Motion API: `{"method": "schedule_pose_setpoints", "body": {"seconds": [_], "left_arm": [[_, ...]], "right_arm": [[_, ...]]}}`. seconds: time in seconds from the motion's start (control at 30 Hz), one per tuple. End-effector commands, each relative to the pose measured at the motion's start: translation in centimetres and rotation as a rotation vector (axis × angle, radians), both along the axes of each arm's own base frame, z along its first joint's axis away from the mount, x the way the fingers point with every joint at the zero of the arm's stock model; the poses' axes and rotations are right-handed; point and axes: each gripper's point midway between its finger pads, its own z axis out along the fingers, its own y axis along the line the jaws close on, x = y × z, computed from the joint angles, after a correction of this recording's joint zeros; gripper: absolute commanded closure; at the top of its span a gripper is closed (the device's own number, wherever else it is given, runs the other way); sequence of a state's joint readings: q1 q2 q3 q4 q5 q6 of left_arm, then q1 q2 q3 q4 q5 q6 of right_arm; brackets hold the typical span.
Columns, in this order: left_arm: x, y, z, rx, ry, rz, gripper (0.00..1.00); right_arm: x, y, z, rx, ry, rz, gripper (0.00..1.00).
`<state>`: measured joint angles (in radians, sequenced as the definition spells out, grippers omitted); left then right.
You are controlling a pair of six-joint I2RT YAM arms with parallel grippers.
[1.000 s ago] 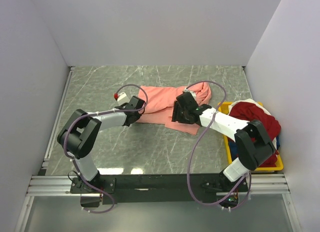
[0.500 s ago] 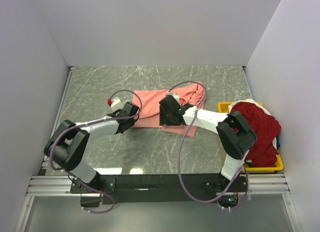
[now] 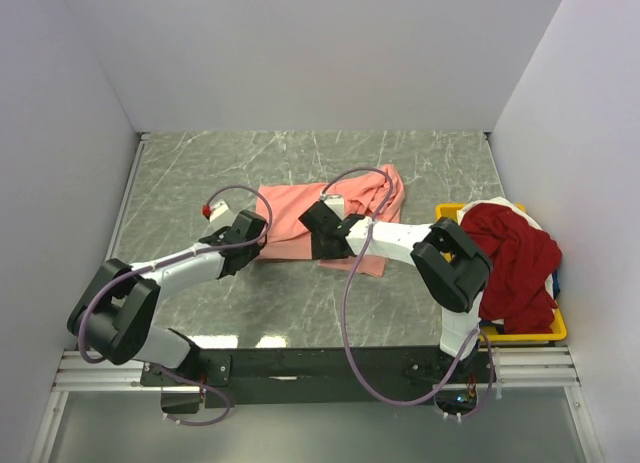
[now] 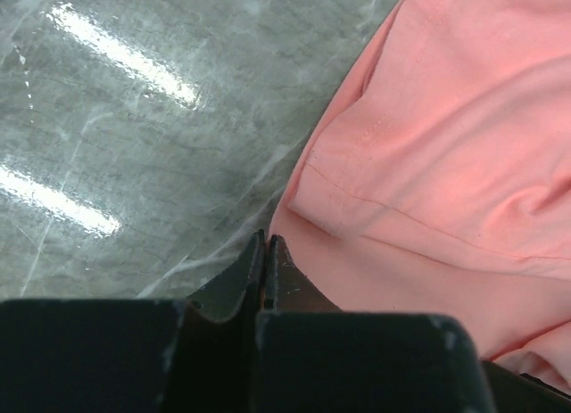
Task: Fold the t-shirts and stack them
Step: Flatten the tshirt out
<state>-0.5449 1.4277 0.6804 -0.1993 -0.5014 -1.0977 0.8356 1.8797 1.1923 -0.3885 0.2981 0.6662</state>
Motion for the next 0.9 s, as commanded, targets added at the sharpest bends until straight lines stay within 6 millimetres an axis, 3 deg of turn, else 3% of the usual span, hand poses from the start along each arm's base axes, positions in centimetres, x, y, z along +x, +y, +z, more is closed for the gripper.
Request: {"method": "schedule_pose_setpoints", "body": {"seconds": [0.0,0.03,0.13,0.27,0.43,0.6,0.7,0.73,0.8,0.83,0.87], "left_arm": [[0.2,0.7,1.1,-0.016,-0.037,0.027,0.99],[0.2,0.8,1.2,-0.018,-0.040,0.029,0.99],[0.2,1.0,1.5,-0.016,-0.043,0.030,0.99],[0.2,1.5,2.3,-0.021,-0.060,0.035,0.99],[0.2,2.2,3.7,-0.030,-0.081,0.045,0.99],[0.3,3.3,7.0,-0.049,-0.136,0.056,0.99],[0.4,4.1,10.2,-0.064,-0.190,0.064,0.99],[0.7,4.3,12.5,-0.082,-0.239,0.068,0.99],[0.7,5.1,14.3,-0.071,-0.262,0.067,0.99],[1.1,5.3,17.0,-0.089,-0.315,0.069,1.00],[1.2,5.8,18.3,-0.083,-0.335,0.064,0.99]], "right_arm": [[-0.8,-1.3,-0.5,-0.033,0.002,-0.046,0.48],[-0.9,-1.4,-0.5,-0.035,0.001,-0.049,0.51],[-1.1,-1.9,-0.1,-0.039,0.001,-0.056,0.78],[-1.3,-2.2,1.8,-0.023,-0.023,-0.056,0.99],[-1.3,-3.9,5.7,0.000,-0.075,-0.078,1.00],[-0.9,-7.2,13.5,0.137,-0.192,-0.130,1.00],[-0.7,-10.4,18.3,0.241,-0.266,-0.173,1.00],[-0.5,-12.2,20.7,0.293,-0.310,-0.208,1.00],[-0.2,-14.1,23.9,0.327,-0.376,-0.234,1.00],[0.0,-16.1,24.8,0.324,-0.392,-0.283,1.00],[-0.3,-16.8,26.6,0.344,-0.428,-0.284,1.00]]}}
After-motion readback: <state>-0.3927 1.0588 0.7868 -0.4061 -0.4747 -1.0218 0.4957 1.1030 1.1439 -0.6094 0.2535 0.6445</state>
